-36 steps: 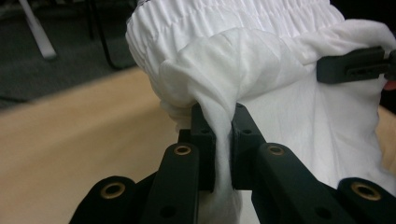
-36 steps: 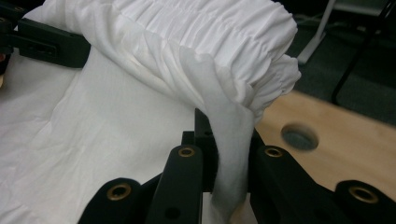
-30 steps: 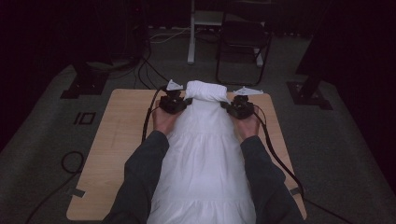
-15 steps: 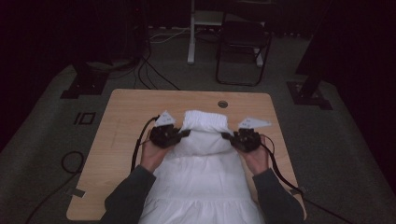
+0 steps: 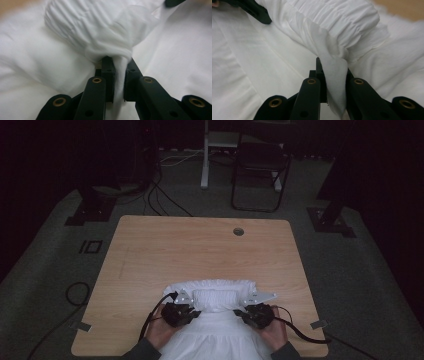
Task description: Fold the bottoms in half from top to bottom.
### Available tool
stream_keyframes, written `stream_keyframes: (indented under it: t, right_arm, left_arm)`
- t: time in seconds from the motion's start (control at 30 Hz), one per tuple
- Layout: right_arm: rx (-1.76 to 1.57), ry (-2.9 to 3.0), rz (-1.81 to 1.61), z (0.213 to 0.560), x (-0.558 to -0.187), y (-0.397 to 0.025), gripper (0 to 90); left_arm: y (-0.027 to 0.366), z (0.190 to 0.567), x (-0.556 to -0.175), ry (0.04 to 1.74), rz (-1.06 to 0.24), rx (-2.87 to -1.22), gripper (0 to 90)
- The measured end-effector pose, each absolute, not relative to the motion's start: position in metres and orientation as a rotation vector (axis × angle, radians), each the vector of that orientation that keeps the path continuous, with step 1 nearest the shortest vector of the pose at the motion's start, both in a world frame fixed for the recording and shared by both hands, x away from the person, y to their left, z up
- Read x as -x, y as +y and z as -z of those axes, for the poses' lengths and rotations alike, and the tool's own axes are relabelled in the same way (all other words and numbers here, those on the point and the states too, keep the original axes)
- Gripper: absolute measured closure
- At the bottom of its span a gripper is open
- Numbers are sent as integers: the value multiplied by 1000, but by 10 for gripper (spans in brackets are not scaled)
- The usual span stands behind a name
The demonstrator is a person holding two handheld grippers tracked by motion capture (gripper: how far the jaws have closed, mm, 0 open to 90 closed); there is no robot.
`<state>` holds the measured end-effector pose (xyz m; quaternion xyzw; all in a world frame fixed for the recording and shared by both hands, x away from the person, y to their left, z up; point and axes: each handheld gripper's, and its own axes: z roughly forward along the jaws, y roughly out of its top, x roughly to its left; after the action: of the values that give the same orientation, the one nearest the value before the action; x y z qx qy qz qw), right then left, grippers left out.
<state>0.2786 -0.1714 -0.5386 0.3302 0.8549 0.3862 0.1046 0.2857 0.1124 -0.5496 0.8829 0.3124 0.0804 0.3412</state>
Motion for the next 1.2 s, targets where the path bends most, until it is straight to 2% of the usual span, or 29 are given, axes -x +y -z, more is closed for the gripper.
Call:
stream_keyframes:
  t: [0.13, 0.37, 0.83, 1.2]
  right_arm:
    - [-998, 2558, -1070, 557, -282, -166, 843]
    - [-1011, 2510, -1106, 561, -298, -168, 842]
    - [-1093, 2438, -1096, 558, -391, -161, 843]
    - [-1159, 2376, -1045, 554, -448, -157, 843]
  left_arm:
    - [114, 552, -286, 815, -207, -2270, 826]
    - [117, 555, -306, 838, -192, -2222, 824]
    - [114, 553, -390, 866, -313, -2197, 820]
    - [103, 549, -448, 916, -389, -2196, 815]
